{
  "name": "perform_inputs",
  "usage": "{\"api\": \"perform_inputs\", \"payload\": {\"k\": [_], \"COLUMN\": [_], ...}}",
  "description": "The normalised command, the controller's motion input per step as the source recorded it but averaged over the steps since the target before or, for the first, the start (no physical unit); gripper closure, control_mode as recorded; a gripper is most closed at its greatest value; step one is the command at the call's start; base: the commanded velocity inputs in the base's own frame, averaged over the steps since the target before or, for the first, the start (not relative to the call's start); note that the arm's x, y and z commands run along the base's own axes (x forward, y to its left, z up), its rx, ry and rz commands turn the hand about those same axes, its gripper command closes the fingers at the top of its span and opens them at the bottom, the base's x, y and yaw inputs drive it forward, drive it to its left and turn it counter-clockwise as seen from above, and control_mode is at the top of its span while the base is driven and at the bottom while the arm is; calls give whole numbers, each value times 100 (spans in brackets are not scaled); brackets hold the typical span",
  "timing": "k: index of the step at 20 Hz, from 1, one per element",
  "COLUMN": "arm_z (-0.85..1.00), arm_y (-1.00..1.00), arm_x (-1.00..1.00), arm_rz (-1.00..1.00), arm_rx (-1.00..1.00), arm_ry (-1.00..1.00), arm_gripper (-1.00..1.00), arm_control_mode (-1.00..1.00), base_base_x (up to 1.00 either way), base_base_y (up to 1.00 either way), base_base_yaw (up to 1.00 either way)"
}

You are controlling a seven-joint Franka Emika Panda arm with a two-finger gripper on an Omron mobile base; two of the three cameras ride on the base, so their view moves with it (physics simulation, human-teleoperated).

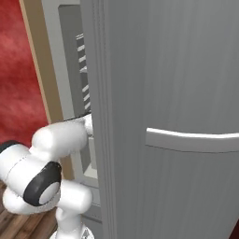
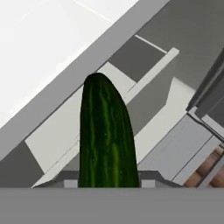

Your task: Place the cold items (corn and cucumber) from the fridge in one tupperware on the dining counter. Place the warm items (kebab skewer and hot dog) in the stove area in another tupperware.

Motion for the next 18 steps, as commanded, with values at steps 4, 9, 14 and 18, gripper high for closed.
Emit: {"api": "perform_inputs", "payload": {"k": [4,9,14,18], "arm_z": [100,100,100,48], "arm_y": [19,71,91,50], "arm_x": [-100,-100,-100,-100], "arm_rz": [18,28,36,26], "arm_rx": [0,-8,-15,-2], "arm_ry": [-1,10,8,-18], "arm_gripper": [100,100,100,100], "arm_control_mode": [-100,-100,-100,-100], "base_base_x": [0,0,0,0], "base_base_y": [0,0,0,0], "base_base_yaw": [0,0,0,0]}}
